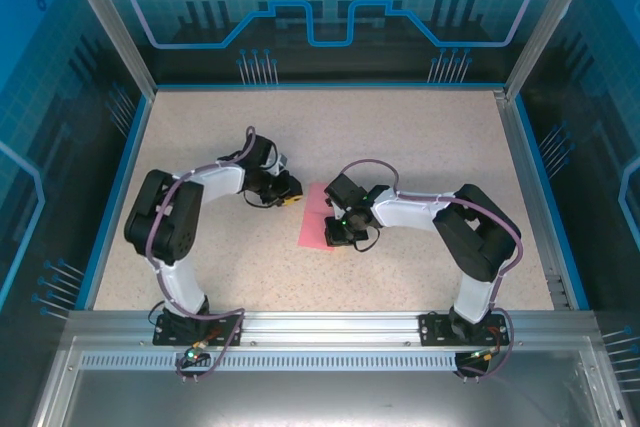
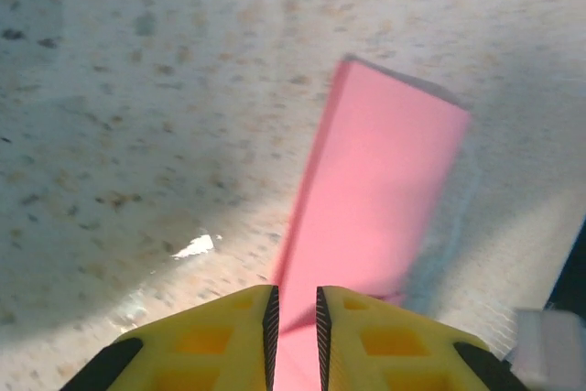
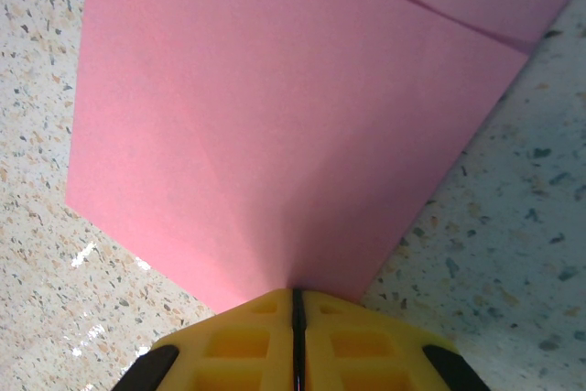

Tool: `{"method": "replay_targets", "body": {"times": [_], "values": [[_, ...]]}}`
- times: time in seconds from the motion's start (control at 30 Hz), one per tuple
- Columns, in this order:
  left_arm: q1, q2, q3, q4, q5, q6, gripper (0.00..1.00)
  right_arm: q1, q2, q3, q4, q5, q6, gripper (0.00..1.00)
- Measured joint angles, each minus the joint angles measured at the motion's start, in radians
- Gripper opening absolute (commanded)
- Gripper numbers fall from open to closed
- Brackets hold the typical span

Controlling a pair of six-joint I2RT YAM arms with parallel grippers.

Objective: Fold a paper plane with a square sheet of paper (pick it up from the middle)

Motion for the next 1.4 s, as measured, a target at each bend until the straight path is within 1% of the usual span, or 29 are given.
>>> {"method": "replay_targets", "body": {"times": [0.1, 0.17, 0.33, 0.4, 0.8, 1.0, 1.27, 1.4], "values": [[-0.016, -0.095, -0.033, 0.016, 0.001, -0.011, 0.21, 0.0, 0.0, 0.0, 0.0, 0.0, 0.0, 0.09], [-0.04, -0.128, -0.048, 0.038, 0.002, -0.026, 0.21, 0.0, 0.0, 0.0, 0.0, 0.0, 0.0, 0.09], [-0.137, -0.108, -0.085, 0.08, 0.013, -0.063, 0.18, 0.0, 0.0, 0.0, 0.0, 0.0, 0.0, 0.09], [-0.156, -0.083, -0.092, 0.084, 0.02, -0.073, 0.18, 0.0, 0.0, 0.0, 0.0, 0.0, 0.0, 0.09], [-0.155, 0.032, -0.099, 0.12, 0.004, -0.107, 0.15, -0.003, -0.005, -0.003, 0.009, -0.011, 0.004, 0.09], [-0.155, 0.039, -0.099, 0.12, -0.002, -0.107, 0.14, -0.006, -0.015, 0.003, -0.011, -0.014, -0.001, 0.1], [-0.155, 0.039, -0.103, 0.124, -0.002, -0.107, 0.14, 0.009, -0.029, 0.09, -0.018, -0.005, -0.005, 0.09], [-0.155, 0.039, -0.104, 0.126, -0.002, -0.107, 0.14, 0.015, -0.011, 0.125, -0.013, 0.006, -0.004, 0.09]]}}
